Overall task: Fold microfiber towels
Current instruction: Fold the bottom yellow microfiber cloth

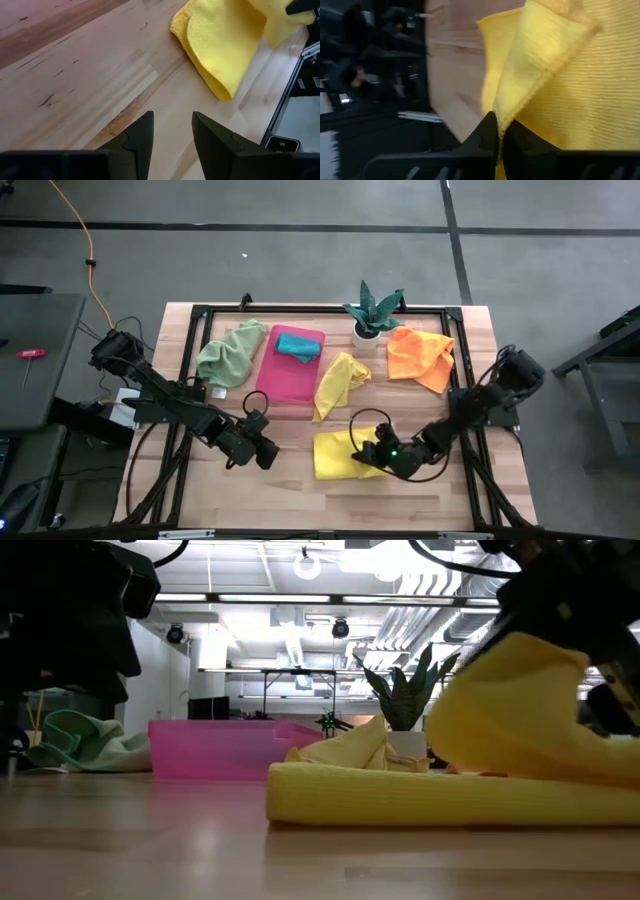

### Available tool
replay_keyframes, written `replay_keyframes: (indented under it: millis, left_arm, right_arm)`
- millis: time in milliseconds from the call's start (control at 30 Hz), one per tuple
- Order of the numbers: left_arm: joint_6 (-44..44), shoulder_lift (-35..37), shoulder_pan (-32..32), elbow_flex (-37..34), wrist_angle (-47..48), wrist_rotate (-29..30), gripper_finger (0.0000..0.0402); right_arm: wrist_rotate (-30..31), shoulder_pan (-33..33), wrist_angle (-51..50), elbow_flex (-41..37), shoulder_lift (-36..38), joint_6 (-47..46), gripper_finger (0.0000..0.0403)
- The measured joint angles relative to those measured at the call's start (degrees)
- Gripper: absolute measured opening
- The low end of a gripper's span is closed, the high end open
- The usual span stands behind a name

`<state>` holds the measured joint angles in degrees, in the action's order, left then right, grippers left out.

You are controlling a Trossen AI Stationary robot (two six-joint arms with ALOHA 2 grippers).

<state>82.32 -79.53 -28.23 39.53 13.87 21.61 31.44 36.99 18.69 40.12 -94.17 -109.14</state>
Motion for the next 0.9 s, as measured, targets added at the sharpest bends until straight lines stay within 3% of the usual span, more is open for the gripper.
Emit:
replay_keyframes:
  millis: [200, 500, 900]
  left_arm:
    - [-0.01, 0.00, 0.00, 0.01, -0.10, 0.02, 0.0124]
    - [-0.46, -0.02, 0.00, 0.02, -0.17, 0.00, 0.0124]
    - [-0.46, -0.02, 0.00, 0.02, -0.38, 0.00, 0.0124]
  right_arm:
    - [0.83, -1.78, 6.92, 0.11, -1.40, 2.94, 0.0000]
    - [-5.24, -5.54, 3.35, 6.82, -5.35, 8.71, 0.0000]
    - [-9.17, -5.88, 0.41, 7.43, -6.04, 8.70, 0.0000]
